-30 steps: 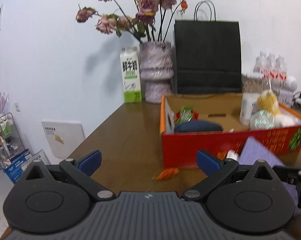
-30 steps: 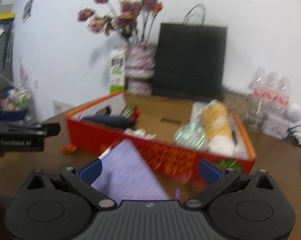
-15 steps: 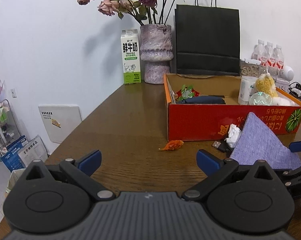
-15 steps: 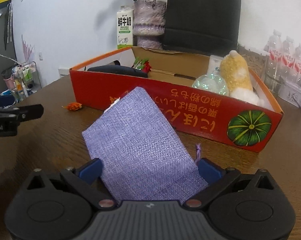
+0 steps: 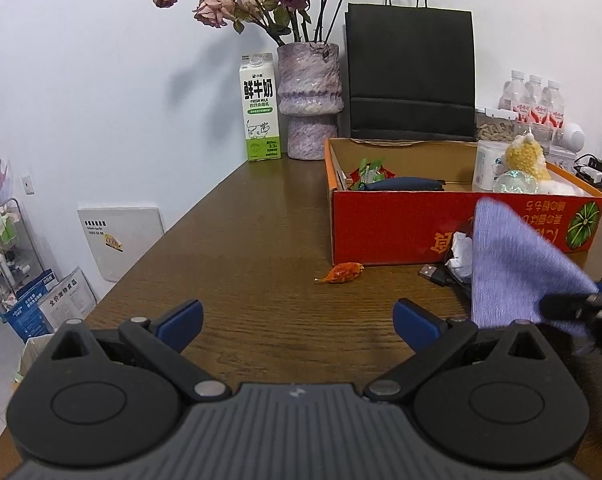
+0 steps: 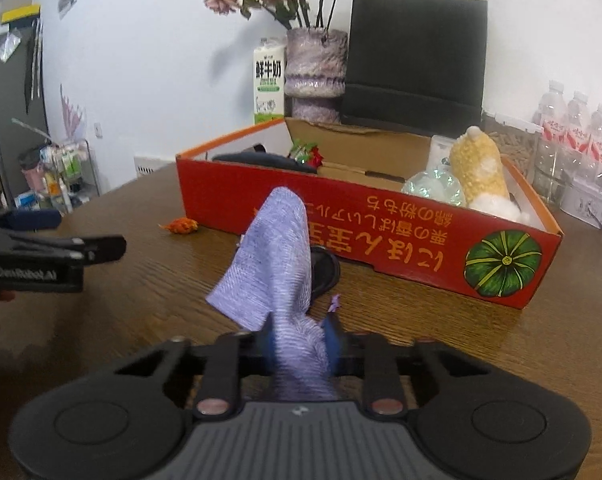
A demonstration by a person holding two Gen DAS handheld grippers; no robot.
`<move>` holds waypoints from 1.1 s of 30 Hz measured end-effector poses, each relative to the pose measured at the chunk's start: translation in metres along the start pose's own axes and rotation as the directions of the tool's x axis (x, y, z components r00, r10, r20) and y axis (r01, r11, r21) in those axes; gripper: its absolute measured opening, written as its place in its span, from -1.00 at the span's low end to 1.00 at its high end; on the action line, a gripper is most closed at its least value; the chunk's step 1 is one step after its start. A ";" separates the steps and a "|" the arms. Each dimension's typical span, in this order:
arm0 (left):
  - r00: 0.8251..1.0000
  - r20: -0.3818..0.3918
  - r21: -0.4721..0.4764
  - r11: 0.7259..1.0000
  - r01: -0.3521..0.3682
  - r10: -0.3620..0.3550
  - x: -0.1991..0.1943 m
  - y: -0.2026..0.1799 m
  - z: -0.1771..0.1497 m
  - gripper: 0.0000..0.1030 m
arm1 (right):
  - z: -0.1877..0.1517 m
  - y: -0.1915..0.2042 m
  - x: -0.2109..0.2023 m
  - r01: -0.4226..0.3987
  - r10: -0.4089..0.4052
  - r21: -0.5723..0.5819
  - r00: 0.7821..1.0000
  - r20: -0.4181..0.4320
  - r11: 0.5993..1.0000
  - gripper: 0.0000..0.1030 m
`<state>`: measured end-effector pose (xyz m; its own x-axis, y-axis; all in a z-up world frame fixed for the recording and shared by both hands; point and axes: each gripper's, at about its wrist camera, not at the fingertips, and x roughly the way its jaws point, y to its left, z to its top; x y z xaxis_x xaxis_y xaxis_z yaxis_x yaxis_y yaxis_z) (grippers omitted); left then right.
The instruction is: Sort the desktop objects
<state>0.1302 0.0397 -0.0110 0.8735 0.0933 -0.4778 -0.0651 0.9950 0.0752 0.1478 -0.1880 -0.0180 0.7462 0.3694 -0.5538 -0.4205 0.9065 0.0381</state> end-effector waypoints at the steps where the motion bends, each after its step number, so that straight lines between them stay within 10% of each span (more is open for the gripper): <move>1: 1.000 0.001 0.002 1.000 -0.001 0.001 -0.001 -0.001 0.000 1.00 | 0.000 -0.001 -0.004 -0.006 0.006 0.010 1.000 0.017 1.000 -0.74; 19: 0.999 -0.040 -0.009 1.000 0.012 -0.013 0.033 -0.025 0.026 0.98 | 0.010 -0.054 -0.026 0.145 -0.165 0.138 0.975 0.149 0.980 -0.77; 33: 0.994 -0.096 -0.029 0.998 0.048 -0.051 0.080 -0.025 0.039 0.15 | 0.010 -0.069 -0.002 0.145 -0.167 0.182 0.980 0.113 0.973 -0.77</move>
<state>0.2207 0.0209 -0.0166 0.8251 0.0454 -0.5632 -0.0368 0.9990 0.0265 0.1804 -0.2494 -0.0112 0.8593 0.2336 -0.4551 -0.2071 0.9723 0.1081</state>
